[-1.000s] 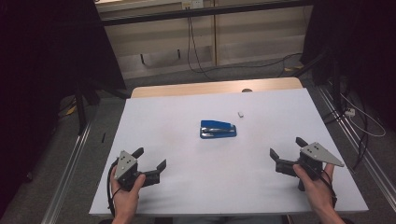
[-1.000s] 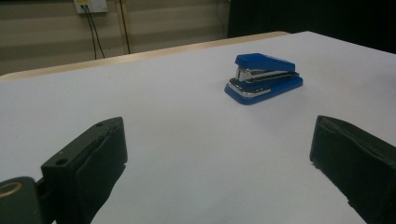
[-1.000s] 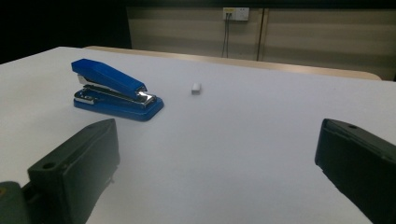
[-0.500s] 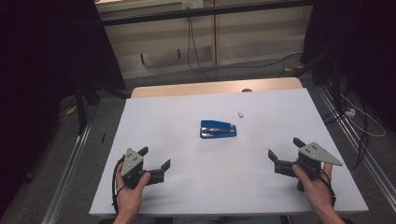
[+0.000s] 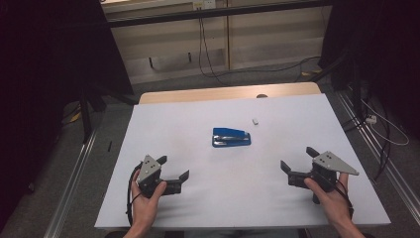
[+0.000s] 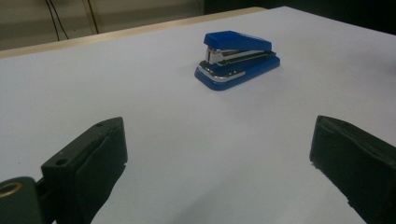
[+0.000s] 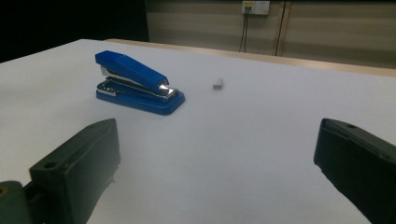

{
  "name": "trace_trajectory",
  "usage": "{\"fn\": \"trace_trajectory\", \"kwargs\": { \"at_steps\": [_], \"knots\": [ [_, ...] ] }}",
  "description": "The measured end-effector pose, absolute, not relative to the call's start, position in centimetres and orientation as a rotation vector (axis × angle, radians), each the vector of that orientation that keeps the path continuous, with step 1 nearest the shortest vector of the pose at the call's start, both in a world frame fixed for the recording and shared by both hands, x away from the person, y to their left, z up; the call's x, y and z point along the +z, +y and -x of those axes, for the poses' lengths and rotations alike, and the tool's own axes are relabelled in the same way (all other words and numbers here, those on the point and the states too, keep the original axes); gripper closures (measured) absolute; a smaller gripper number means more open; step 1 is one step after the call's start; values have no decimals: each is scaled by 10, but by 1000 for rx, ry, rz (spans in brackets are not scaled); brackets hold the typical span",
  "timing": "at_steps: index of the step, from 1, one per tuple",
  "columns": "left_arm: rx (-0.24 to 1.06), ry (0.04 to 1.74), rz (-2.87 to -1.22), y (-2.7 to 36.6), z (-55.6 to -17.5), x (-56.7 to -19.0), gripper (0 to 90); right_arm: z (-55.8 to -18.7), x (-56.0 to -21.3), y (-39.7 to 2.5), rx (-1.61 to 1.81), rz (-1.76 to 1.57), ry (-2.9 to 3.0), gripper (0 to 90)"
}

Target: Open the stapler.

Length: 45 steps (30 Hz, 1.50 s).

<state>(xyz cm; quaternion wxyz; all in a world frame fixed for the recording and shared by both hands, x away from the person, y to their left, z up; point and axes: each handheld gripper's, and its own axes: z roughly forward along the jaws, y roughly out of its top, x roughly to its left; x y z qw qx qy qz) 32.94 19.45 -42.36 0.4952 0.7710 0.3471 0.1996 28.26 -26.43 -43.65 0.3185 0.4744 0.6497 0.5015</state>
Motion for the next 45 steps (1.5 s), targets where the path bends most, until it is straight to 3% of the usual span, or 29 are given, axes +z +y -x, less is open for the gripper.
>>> {"fn": "trace_trajectory", "kwargs": {
  "at_steps": [27, 29, 33, 45],
  "knots": [
    [370, 709, -1952, 159, -334, -418, 69, -294, -435, -235, 1351, -1144, 1818, 14],
    [307, 692, -1918, 156, -339, -415, 69, -297, -435, -231, 1351, -1115, 1842, 15],
    [371, 670, -1919, 154, -347, -412, 58, -303, -428, -226, 1395, -1091, 1854, 18],
    [385, 695, -1904, 141, -372, -406, 54, -323, -427, -209, 1385, -1090, 1880, 26]
  ]
}}
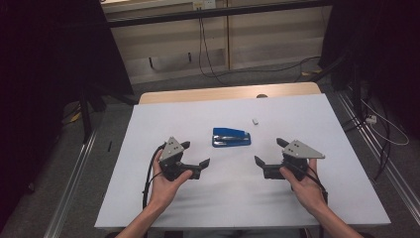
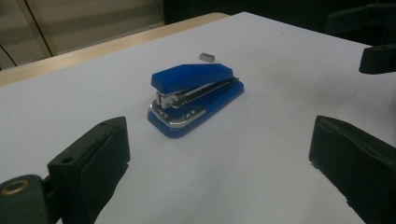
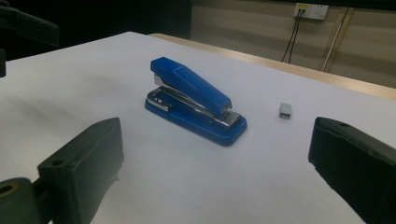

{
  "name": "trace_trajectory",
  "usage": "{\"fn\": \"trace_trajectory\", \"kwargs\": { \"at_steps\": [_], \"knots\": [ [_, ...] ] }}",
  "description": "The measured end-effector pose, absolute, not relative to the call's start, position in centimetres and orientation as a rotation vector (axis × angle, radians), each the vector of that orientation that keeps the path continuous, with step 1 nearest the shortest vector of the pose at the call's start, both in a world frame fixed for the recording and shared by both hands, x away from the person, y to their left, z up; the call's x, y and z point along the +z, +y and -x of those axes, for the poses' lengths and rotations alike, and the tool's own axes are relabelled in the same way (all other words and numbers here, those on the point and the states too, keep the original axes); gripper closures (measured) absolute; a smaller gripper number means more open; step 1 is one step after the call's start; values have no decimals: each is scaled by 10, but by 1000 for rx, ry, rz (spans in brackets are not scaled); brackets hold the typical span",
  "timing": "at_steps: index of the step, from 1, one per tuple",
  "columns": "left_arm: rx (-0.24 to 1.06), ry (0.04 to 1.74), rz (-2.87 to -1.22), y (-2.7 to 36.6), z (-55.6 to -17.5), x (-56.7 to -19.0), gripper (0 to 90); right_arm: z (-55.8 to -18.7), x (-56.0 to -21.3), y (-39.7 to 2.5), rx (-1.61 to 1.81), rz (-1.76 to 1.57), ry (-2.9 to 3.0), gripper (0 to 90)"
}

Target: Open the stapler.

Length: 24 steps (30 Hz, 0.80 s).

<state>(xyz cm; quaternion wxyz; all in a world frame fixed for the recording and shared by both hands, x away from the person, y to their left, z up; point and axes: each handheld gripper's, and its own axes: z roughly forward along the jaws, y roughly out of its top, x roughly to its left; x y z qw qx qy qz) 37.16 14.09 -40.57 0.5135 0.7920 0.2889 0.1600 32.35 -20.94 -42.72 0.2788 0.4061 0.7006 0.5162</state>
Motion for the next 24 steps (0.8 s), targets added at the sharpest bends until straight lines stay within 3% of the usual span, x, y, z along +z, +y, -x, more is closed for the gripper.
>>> {"fn": "trace_trajectory", "kwargs": {
  "at_steps": [24],
  "knots": [
    [460, 677, -1903, 115, -414, -396, 55, -359, -413, -192, 1432, -1039, 1885, 23]
  ]
}}
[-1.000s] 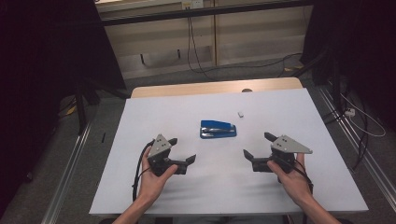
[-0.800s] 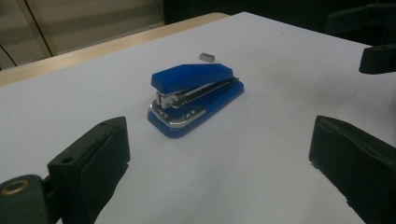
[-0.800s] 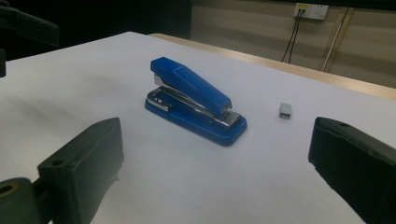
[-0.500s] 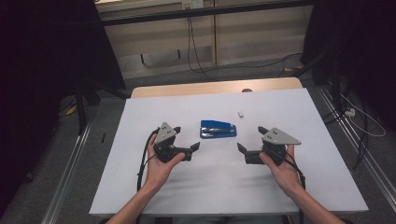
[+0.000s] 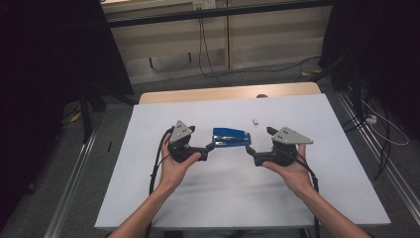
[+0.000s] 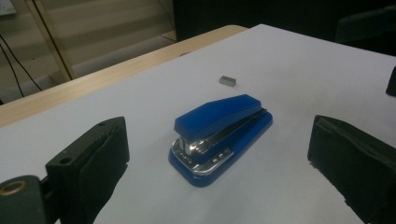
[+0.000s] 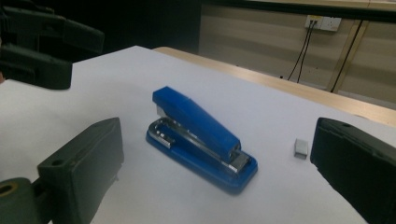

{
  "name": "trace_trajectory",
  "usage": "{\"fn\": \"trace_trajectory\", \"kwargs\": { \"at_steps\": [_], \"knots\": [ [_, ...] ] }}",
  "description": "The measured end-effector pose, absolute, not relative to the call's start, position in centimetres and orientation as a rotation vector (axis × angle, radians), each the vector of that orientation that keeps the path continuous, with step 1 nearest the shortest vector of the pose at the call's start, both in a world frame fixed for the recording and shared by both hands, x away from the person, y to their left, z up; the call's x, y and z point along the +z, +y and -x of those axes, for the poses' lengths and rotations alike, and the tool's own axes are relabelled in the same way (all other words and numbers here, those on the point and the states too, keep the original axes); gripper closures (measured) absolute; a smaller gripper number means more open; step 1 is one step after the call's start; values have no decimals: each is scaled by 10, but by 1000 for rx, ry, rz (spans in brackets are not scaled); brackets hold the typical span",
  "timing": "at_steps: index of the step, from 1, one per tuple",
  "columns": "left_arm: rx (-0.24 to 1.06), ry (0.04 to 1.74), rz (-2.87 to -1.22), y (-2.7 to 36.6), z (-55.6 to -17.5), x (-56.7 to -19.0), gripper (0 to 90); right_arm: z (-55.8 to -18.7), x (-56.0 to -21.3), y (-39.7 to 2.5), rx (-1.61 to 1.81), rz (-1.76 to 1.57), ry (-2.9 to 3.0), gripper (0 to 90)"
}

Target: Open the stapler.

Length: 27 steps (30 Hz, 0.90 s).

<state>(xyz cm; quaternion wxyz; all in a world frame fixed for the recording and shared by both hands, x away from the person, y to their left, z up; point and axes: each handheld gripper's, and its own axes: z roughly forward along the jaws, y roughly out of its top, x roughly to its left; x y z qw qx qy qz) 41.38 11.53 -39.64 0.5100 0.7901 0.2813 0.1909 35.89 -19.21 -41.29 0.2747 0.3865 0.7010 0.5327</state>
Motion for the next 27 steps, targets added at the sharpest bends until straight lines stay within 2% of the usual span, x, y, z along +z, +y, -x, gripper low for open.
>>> {"fn": "trace_trajectory", "kwargs": {
  "at_steps": [7, 15, 16, 20, 24, 27],
  "knots": [
    [477, 685, -1885, 109, -426, -395, 56, -371, -410, -189, 1449, -1045, 1879, 39],
    [471, 707, -1869, 105, -446, -396, 58, -387, -420, -182, 1458, -1062, 1892, 142],
    [497, 700, -1871, 105, -450, -399, 59, -392, -424, -179, 1463, -1085, 1881, 178],
    [473, 721, -1886, 109, -455, -405, 61, -396, -431, -171, 1441, -1063, 1913, 190],
    [449, 731, -1905, 114, -455, -411, 77, -395, -433, -167, 1450, -1059, 1948, 261],
    [435, 736, -1926, 115, -453, -415, 76, -395, -435, -166, 1438, -1057, 1956, 270]
  ]
}}
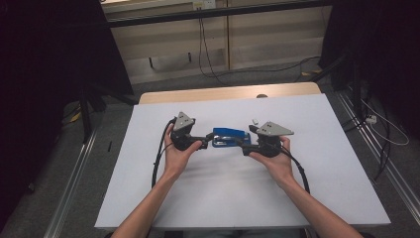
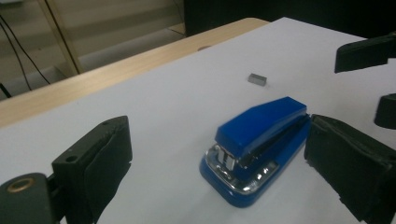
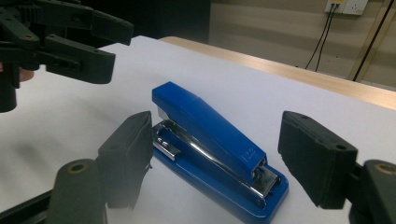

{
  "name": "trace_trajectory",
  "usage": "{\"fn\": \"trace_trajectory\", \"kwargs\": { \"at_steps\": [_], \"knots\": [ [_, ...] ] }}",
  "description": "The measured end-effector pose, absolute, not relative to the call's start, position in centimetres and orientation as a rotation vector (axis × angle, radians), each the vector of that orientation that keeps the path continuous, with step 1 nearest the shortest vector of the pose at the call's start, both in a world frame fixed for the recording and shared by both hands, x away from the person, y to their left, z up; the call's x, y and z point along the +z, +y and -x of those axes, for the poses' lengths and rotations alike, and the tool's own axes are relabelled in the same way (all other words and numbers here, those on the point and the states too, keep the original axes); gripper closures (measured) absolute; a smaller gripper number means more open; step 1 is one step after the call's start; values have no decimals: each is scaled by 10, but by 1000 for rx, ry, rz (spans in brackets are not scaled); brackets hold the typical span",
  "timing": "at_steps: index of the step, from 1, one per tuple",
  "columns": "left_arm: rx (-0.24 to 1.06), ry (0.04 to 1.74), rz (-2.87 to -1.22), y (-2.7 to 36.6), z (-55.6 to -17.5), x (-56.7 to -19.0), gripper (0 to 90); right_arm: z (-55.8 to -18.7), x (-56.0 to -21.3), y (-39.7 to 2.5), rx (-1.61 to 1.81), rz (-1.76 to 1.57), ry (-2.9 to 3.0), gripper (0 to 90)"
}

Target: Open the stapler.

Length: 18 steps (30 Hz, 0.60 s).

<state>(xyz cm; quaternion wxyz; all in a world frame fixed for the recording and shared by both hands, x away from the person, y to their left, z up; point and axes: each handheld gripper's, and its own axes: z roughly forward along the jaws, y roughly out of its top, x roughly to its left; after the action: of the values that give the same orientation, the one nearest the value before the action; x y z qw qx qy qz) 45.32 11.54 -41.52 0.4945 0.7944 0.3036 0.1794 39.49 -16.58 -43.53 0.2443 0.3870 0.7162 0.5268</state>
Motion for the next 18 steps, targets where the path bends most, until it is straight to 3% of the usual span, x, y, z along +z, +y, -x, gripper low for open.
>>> {"fn": "trace_trajectory", "kwargs": {
  "at_steps": [5, 8, 9, 12, 13, 18],
  "knots": [
    [430, 748, -1945, 115, -455, -420, 64, -396, -441, -162, 1425, -1019, 2037, 392],
    [409, 748, -1953, 113, -454, -423, 62, -397, -442, -161, 1422, -1020, 2055, 416],
    [399, 747, -1959, 112, -454, -425, 62, -398, -444, -161, 1432, -1016, 2077, 495],
    [362, 742, -1948, 109, -451, -428, 63, -398, -445, -161, 1438, -1009, 2091, 568],
    [372, 726, -1964, 107, -450, -429, 65, -398, -444, -161, 1452, -989, 2103, 661],
    [389, 713, -1989, 103, -449, -432, 63, -397, -444, -160, 1471, -982, 2119, 771]
  ]
}}
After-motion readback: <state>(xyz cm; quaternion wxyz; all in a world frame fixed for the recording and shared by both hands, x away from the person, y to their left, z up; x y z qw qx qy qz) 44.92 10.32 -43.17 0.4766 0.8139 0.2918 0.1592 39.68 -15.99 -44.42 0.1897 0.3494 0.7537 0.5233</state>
